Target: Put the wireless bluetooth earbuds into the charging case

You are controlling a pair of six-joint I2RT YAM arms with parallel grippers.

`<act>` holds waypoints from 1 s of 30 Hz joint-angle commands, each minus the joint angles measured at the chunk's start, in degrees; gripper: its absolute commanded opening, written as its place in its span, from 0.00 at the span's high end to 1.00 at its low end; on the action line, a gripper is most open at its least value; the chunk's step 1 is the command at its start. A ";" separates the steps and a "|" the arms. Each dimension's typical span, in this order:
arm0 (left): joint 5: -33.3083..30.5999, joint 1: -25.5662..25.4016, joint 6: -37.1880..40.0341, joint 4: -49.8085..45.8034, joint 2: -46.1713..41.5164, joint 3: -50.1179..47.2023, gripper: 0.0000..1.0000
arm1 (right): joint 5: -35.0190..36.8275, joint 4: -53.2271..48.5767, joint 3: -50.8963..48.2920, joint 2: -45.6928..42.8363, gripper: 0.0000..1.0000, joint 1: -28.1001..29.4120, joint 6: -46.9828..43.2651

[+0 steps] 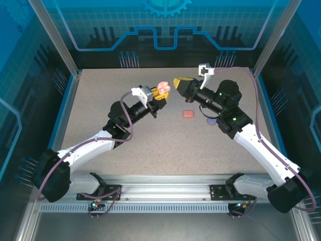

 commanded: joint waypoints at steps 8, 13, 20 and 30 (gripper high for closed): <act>1.55 -0.65 0.21 1.56 0.67 1.88 1.00 | -2.04 6.58 -0.64 0.57 0.85 1.54 1.47; 1.44 -0.79 0.33 1.09 0.63 1.92 1.00 | -2.42 7.12 -0.89 1.73 0.85 2.16 1.82; 1.40 -1.05 0.57 0.51 0.41 1.97 1.00 | -2.82 7.72 -1.43 3.32 0.86 2.87 2.23; 1.01 -1.14 1.38 -0.15 0.00 2.01 1.00 | -2.44 7.67 -3.30 2.71 0.86 3.09 2.35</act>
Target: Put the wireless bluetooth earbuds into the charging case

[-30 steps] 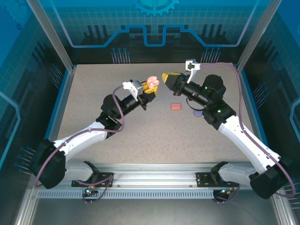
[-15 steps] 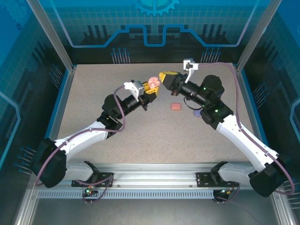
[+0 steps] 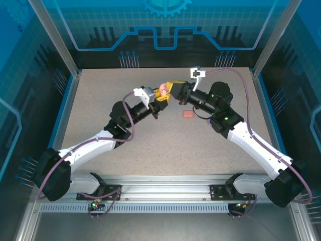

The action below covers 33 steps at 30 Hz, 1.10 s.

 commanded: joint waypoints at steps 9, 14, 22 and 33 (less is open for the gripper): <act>0.44 -0.44 1.61 0.73 -0.89 1.93 1.00 | 0.62 0.52 -2.09 -2.17 0.87 0.51 -0.68; 0.31 -0.42 2.00 0.43 -1.24 1.79 1.00 | 0.71 0.04 -2.41 -2.54 0.88 0.14 -0.46; 0.23 -0.42 1.84 0.47 -1.77 1.81 1.00 | 1.02 -0.82 -2.97 -2.31 0.89 -0.37 -0.61; 1.24 -0.47 1.67 -0.01 -2.03 1.97 1.00 | 0.54 -0.73 -2.42 -1.34 0.89 -0.74 -0.37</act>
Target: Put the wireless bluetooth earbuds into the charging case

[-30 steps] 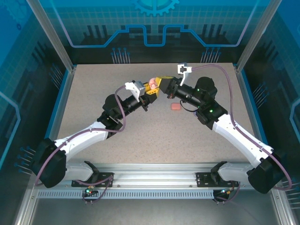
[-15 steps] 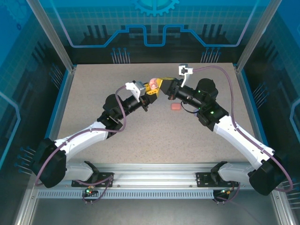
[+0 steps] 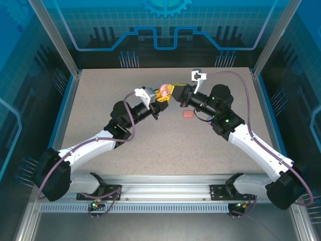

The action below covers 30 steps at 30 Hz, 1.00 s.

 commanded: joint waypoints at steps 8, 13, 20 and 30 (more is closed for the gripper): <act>1.89 -0.59 1.15 1.11 -2.10 1.92 1.00 | 0.14 -0.73 0.99 1.89 0.90 -0.60 -0.61; 1.57 -0.59 1.52 1.17 -2.45 1.95 1.00 | -0.41 -1.23 0.16 1.53 0.90 -0.98 -0.92; 0.82 -0.59 1.86 0.90 -2.63 1.95 1.00 | -0.90 -4.25 -0.81 -0.20 0.89 -1.16 -2.80; 0.80 -0.59 1.67 0.43 -2.76 2.09 1.00 | -0.75 -4.73 -0.69 0.21 0.86 -1.25 -2.55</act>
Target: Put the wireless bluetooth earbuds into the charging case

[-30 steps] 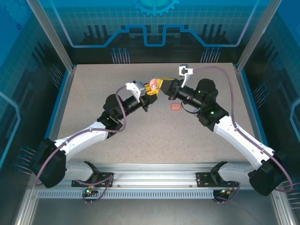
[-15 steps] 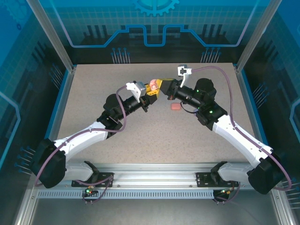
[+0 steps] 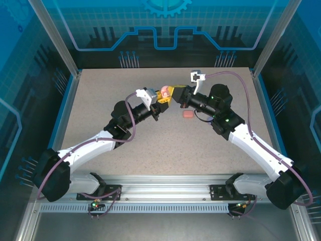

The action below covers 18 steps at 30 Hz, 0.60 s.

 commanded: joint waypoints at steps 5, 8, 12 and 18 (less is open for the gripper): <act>0.52 -0.33 0.57 2.67 -2.43 1.99 1.00 | 1.13 -2.57 0.53 0.59 0.75 -0.68 -0.73; 0.62 -0.39 0.55 2.67 -2.34 1.90 1.00 | 1.87 -2.75 1.03 0.81 0.67 -0.90 -0.40; 0.56 -0.38 0.55 2.57 -2.39 1.77 1.00 | 1.75 -2.57 1.58 1.21 0.62 -1.10 -0.11; 0.29 -0.28 0.38 2.33 -2.04 1.21 1.00 | 1.29 -3.96 3.41 -1.48 0.28 -1.49 -0.50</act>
